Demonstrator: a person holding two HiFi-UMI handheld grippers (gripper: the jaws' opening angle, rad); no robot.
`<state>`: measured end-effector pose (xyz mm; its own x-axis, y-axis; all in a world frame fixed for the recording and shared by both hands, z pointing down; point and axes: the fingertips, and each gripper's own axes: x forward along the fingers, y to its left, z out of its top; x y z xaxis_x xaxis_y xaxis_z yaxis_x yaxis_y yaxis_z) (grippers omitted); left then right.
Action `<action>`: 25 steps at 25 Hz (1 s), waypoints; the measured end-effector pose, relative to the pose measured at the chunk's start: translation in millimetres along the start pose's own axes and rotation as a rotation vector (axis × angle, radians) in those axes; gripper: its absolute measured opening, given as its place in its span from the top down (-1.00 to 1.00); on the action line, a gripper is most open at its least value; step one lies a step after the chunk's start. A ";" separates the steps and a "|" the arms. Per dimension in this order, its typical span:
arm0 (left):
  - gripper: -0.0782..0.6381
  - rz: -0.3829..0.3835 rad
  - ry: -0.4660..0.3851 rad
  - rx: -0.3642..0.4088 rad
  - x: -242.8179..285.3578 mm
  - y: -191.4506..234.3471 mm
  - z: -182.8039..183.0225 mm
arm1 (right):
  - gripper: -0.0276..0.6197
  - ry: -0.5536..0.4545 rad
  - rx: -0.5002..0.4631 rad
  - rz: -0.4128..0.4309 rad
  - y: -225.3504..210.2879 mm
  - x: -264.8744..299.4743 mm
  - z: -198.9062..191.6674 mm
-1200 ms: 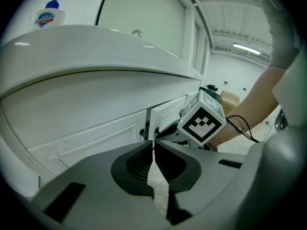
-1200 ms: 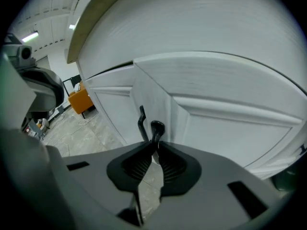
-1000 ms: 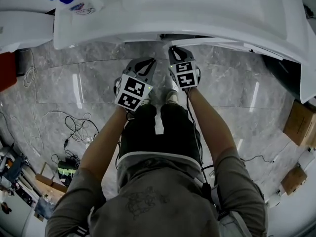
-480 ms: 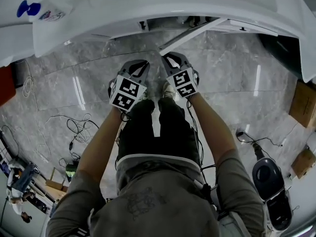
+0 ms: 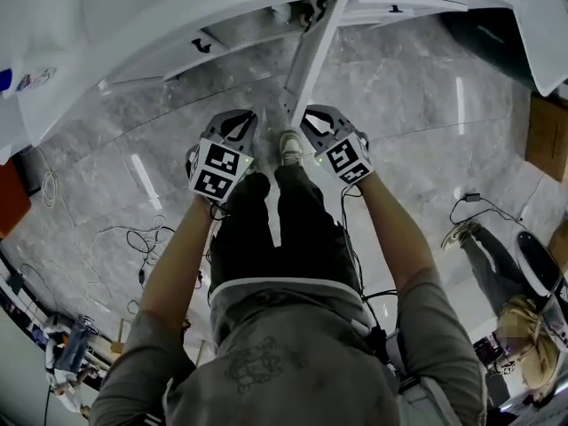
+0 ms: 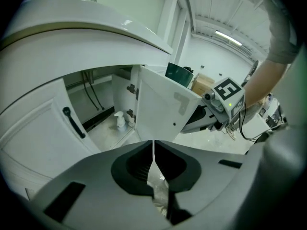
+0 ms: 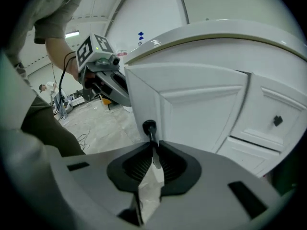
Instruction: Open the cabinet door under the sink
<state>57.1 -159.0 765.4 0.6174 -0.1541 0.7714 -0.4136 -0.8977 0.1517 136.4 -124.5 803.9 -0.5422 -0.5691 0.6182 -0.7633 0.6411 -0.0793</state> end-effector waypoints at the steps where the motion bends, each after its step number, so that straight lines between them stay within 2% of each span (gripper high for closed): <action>1: 0.71 -0.015 0.007 0.015 3.8 -7.0 1.6 | 0.75 0.002 0.022 -0.013 -4.8 -11.7 -7.2; 5: 0.71 -0.071 0.014 0.047 22.5 -31.6 10.6 | 0.75 0.042 0.070 -0.082 -27.0 -46.1 -33.9; 8: 0.71 -0.065 -0.024 0.020 38.9 -40.7 20.1 | 0.75 0.041 0.097 -0.147 -47.6 -61.3 -52.1; 10: 0.71 -0.068 -0.034 0.015 47.3 -52.4 25.1 | 0.75 0.044 0.123 -0.228 -63.7 -76.8 -66.5; 14: 0.71 -0.088 -0.024 0.052 51.3 -69.3 34.1 | 0.76 0.056 0.241 -0.386 -95.6 -105.2 -82.7; 18: 0.71 -0.094 -0.018 0.074 45.4 -75.8 37.0 | 0.65 0.059 0.302 -0.396 -99.6 -120.0 -86.3; 25: 0.71 -0.080 -0.042 0.039 17.4 -68.3 48.7 | 0.65 0.049 0.302 -0.422 -94.3 -144.7 -67.2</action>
<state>128.6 -120.4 738.4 0.6753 -0.0976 0.7311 -0.3360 -0.9231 0.1871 310.4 -68.0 774.5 -0.1541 -0.7166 0.6803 -0.9831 0.1798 -0.0333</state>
